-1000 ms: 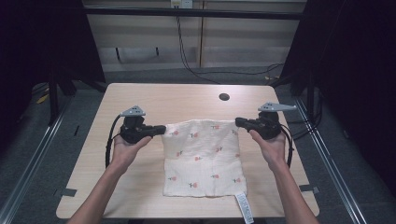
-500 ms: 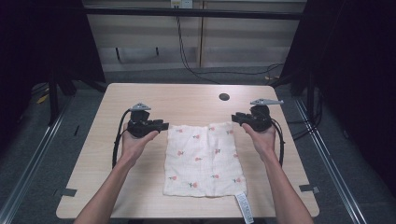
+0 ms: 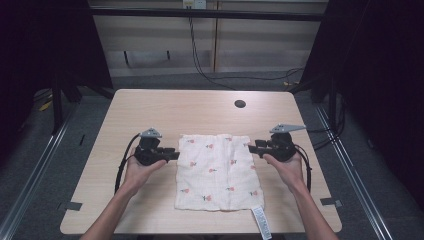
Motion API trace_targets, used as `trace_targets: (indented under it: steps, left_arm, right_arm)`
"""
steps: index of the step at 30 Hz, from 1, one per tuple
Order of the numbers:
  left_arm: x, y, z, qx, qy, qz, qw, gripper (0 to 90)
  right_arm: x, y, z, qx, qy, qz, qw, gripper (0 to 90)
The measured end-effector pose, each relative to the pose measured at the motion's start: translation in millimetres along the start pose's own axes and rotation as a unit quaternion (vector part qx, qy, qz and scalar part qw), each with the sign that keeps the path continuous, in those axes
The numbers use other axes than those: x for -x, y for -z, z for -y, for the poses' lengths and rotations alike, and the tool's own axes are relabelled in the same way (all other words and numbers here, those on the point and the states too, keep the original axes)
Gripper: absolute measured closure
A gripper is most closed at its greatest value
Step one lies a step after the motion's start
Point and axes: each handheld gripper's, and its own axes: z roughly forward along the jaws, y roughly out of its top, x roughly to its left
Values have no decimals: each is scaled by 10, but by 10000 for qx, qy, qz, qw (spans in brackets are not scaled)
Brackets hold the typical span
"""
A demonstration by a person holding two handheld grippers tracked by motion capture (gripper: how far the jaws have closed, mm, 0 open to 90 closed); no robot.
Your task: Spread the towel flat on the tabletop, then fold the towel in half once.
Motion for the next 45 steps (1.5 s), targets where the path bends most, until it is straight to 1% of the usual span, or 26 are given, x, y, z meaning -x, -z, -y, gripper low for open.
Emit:
trace_targets:
  steps: [1,2,4,6,7,8,9,12,15,16,18,19,20,21,23,24,26,27,30,31,34,38,39,40,41,45]
  left_arm:
    - [33,-24,36,-73,-60,67,9999,678]
    - [73,-56,65,-153,-174,122,9997,692]
    - [112,-98,77,-256,-270,243,9990,749]
    - [136,-156,100,-363,-296,295,9985,817]
    - [144,-200,135,-382,-321,253,9984,821]
    - [144,-200,135,-382,-321,253,9984,807]
    - [135,-228,164,-455,-301,220,9983,778]
    - [131,-244,196,-509,-280,201,9981,726]
    - [172,-264,219,-596,-502,182,9968,699]
    - [182,-276,227,-627,-545,119,9965,697]
    - [200,-290,232,-613,-589,187,9962,697]
    - [226,-294,230,-658,-666,78,9956,701]
    - [240,-298,229,-668,-704,95,9952,720]
    - [268,-317,239,-689,-714,148,9950,798]
    - [291,-329,245,-691,-728,100,9949,830]
    - [290,-322,236,-781,-730,103,9942,887]
    - [285,-310,240,-801,-691,122,9943,900]
    - [299,-285,262,-800,-726,76,9941,900]
    - [307,-246,283,-863,-755,98,9934,900]
    - [312,-228,298,-872,-752,109,9933,900]
    - [328,-170,344,-923,-734,189,9928,900]
    - [342,-119,391,-882,-747,241,9930,900]
    - [305,-65,350,-631,-635,250,9957,831]
    - [305,-65,350,-631,-635,250,9957,811]
    - [267,-29,315,-487,-539,299,9969,811]
    - [94,56,228,-215,-284,193,9992,761]
  right_arm:
    - [0,0,0,0,0,0,10000,576]
    - [-19,-8,60,-115,45,-28,9999,584]
    - [-39,-35,174,-289,112,45,9995,591]
    - [-26,-72,292,-391,24,77,9992,595]
    - [-21,-113,364,-482,-11,185,9987,599]
    - [-21,-113,364,-482,-11,185,9987,599]
    - [-12,-163,415,-637,33,241,9977,604]
    - [-2,-192,442,-640,34,260,9976,610]
    - [-33,-230,458,-750,161,241,9968,625]
    - [-48,-241,458,-810,195,272,9962,634]
    - [-69,-262,465,-913,318,425,9944,664]
    - [-81,-271,475,-879,316,378,9949,679]
    - [-102,-272,478,-887,352,400,9946,712]
    - [-143,-270,477,-924,404,400,9941,801]
    - [-155,-265,479,-949,372,402,9940,829]
    - [-164,-254,483,-965,377,377,9939,859]
    - [-176,-225,489,-1018,348,354,9936,868]
    - [-183,-192,507,-1000,311,266,9941,871]
    - [-195,-149,534,-1007,210,267,9943,872]
    - [-221,-119,564,-1012,160,174,9946,872]
    - [-254,-103,571,-1033,187,157,9943,872]
    - [-285,-101,569,-1078,225,71,9939,843]
    - [-278,-97,553,-970,118,84,9952,736]
    - [-278,-97,553,-970,118,84,9952,736]
    - [-262,-85,527,-884,83,126,9960,697]
    - [-113,-50,385,-444,-58,148,9989,675]
